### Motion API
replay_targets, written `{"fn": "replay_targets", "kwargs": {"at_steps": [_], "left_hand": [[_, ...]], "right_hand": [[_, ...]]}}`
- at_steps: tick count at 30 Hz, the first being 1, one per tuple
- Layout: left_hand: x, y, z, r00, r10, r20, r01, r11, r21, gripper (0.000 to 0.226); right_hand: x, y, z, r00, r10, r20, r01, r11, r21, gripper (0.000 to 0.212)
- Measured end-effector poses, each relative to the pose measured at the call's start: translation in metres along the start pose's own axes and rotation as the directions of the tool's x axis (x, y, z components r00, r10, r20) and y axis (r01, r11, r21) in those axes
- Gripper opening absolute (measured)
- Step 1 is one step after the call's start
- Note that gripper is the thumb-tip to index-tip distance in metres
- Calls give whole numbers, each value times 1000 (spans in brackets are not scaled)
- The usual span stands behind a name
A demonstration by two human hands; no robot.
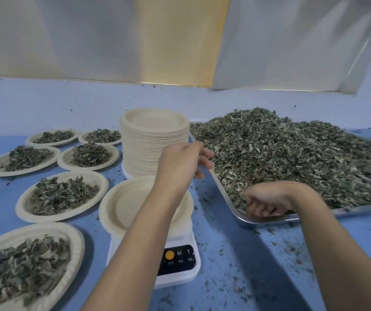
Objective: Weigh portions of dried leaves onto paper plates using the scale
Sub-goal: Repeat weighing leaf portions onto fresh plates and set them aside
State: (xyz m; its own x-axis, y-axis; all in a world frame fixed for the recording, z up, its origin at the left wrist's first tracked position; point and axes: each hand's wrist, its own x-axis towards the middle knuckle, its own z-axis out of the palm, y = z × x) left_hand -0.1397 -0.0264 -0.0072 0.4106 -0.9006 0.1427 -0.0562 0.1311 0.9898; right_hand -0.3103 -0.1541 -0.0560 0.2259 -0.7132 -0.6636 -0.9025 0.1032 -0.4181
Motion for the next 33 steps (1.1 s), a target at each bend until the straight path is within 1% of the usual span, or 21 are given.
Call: {"fn": "replay_targets", "kwargs": {"at_steps": [2, 3, 5, 7, 9, 11, 12, 14, 16, 17, 18, 19, 20, 22, 23, 24, 26, 27, 28, 31, 33], "left_hand": [[1, -1, 2, 1000, 1, 0, -1, 1000, -6, 32], [2, -1, 3, 1000, 0, -1, 0, 1000, -11, 32], [2, -1, 2, 1000, -4, -2, 4, 999, -32, 32], [1, 0, 0, 1000, -14, -5, 14, 998, -65, 31], [-1, 1, -2, 1000, -20, -8, 20, 996, -87, 30], [-2, 2, -4, 1000, -19, -18, 17, 996, -88, 31], [-2, 2, -5, 1000, -18, -21, 16, 996, -85, 31], [-2, 1, -6, 1000, -18, -25, 17, 997, -76, 31], [-2, 0, -6, 1000, -16, -26, 15, 998, -60, 31], [-2, 0, -5, 1000, -13, -27, 12, 998, -60, 31], [-2, 0, -4, 999, -10, -30, 8, 998, -65, 31], [-2, 0, -3, 999, -3, -36, 1, 997, -71, 31], [-2, -1, -2, 999, 5, -44, -8, 997, -76, 31], [-3, -1, 0, 998, 22, -62, -27, 996, -79, 31], [-3, -1, 1, 997, 28, -71, -34, 996, -82, 31], [-3, -2, 1, 996, 32, -79, -39, 996, -84, 31], [-3, -2, 1, 995, 35, -91, -43, 995, -88, 31], [-2, -2, 1, 995, 35, -94, -44, 995, -93, 31], [-2, -2, 1, 995, 36, -95, -45, 994, -99, 31], [-1, -1, -1, 993, 51, -103, -61, 994, -94, 31], [-1, -1, -1, 991, 76, -114, -85, 994, -73, 32]], "right_hand": [[7, -4, 2, 999, -42, 12, 42, 999, 0, 33], [12, -8, 2, 996, -92, -22, 92, 995, 37, 30], [24, -18, 1, 972, -183, -150, 207, 965, 163, 22], [38, -29, 3, 935, -214, -285, 290, 920, 262, 18], [50, -35, 6, 891, -235, -387, 365, 879, 307, 19], [55, -34, 10, 843, -254, -475, 424, 856, 295, 22], [55, -32, 11, 809, -262, -526, 443, 860, 254, 25], [50, -28, 12, 709, -308, -634, 479, 870, 113, 29], [46, -26, 14, 575, -348, -741, 487, 873, -33, 27], [46, -27, 15, 501, -362, -786, 465, 879, -108, 24], [47, -28, 15, 435, -390, -812, 442, 878, -185, 21], [50, -30, 16, 394, -439, -808, 426, 866, -263, 18], [54, -33, 17, 389, -510, -767, 417, 840, -347, 20], [65, -37, 18, 457, -653, -604, 402, 758, -514, 38], [70, -37, 18, 490, -692, -530, 397, 719, -571, 43], [75, -38, 17, 529, -701, -477, 388, 700, -599, 45], [83, -35, 16, 643, -649, -408, 327, 713, -620, 48], [86, -33, 15, 688, -616, -383, 294, 720, -629, 49], [87, -32, 14, 716, -593, -370, 271, 723, -635, 49], [85, -36, 15, 740, -560, -372, 262, 750, -607, 48], [81, -38, 16, 731, -559, -391, 271, 764, -585, 43]]}}
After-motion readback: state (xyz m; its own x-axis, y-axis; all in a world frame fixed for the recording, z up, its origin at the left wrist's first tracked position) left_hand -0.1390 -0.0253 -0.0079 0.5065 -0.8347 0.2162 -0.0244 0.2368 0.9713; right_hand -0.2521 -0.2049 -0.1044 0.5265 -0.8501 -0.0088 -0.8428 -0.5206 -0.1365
